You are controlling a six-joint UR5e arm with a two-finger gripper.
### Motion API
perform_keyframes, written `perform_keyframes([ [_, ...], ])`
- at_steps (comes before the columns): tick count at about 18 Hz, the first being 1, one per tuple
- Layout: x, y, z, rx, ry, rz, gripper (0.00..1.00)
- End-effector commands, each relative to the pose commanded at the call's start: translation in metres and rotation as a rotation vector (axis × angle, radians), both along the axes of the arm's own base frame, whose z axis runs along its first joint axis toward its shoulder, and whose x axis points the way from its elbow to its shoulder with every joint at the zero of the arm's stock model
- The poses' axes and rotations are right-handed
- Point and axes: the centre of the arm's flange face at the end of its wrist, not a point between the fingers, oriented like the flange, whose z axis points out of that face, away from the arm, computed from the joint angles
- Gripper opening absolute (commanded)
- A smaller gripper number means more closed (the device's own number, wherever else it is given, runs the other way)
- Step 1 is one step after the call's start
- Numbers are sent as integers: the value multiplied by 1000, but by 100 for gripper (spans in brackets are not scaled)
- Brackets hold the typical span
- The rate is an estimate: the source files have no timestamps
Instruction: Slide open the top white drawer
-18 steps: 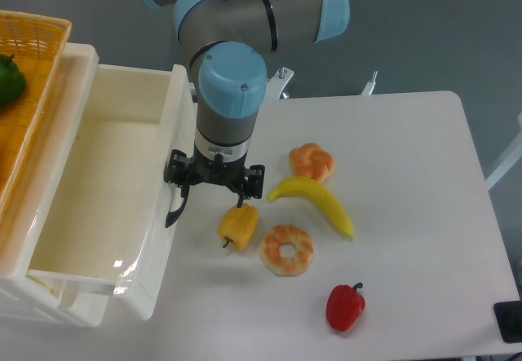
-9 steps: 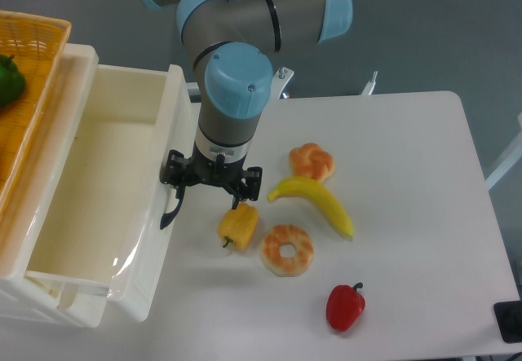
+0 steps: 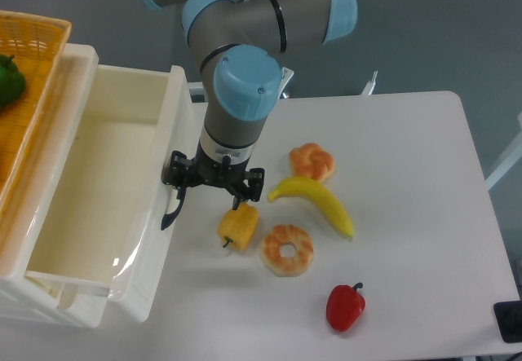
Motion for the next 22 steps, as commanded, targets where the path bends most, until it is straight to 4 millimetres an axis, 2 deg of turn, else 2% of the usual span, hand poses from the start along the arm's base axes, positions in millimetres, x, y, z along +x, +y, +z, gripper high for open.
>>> perform_keyframes([
  [17,2,-8,-2,-35,-51,18,100],
  [19,0,-10,-2,-36,-48,21,100],
  [22,-15,-16,8,-15,-31,39,100],
])
